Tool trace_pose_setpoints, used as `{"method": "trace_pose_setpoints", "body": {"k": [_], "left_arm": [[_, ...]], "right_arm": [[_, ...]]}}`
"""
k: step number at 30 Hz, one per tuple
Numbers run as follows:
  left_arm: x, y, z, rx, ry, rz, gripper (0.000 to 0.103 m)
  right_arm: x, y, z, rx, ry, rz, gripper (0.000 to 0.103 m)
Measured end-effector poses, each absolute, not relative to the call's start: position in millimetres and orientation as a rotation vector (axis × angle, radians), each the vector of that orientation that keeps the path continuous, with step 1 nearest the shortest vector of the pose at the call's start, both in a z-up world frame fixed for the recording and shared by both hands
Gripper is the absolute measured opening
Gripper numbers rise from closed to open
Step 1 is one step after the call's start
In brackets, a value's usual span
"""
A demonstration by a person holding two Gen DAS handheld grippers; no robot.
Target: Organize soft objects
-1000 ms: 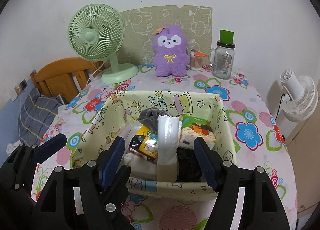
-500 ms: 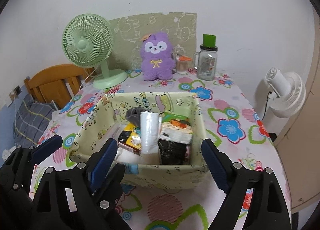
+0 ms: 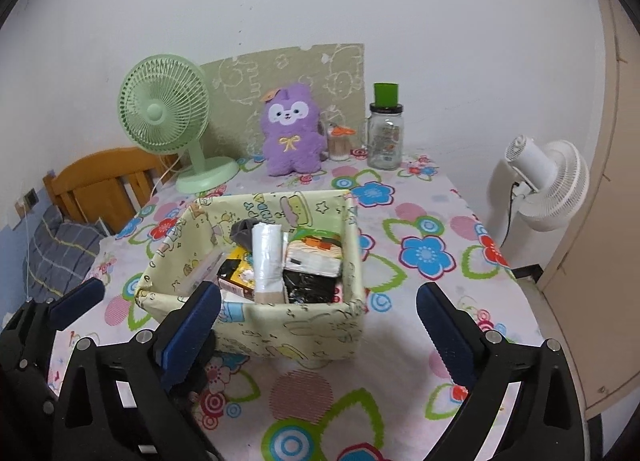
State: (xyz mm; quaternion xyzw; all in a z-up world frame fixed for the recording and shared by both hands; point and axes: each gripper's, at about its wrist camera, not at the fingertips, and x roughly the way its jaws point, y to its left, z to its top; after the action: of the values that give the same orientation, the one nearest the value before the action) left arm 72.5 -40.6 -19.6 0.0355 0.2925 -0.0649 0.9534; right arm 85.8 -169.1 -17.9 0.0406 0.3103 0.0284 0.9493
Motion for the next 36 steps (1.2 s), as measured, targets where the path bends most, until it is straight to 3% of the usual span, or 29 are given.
{"method": "trace_pose_setpoints", "body": {"k": [36], "left_arm": [[14,1,13,-0.012,0.473,-0.038,0.103]], "right_arm": [[12,-199,10,0.089,0.516,-0.029,0.103]]}}
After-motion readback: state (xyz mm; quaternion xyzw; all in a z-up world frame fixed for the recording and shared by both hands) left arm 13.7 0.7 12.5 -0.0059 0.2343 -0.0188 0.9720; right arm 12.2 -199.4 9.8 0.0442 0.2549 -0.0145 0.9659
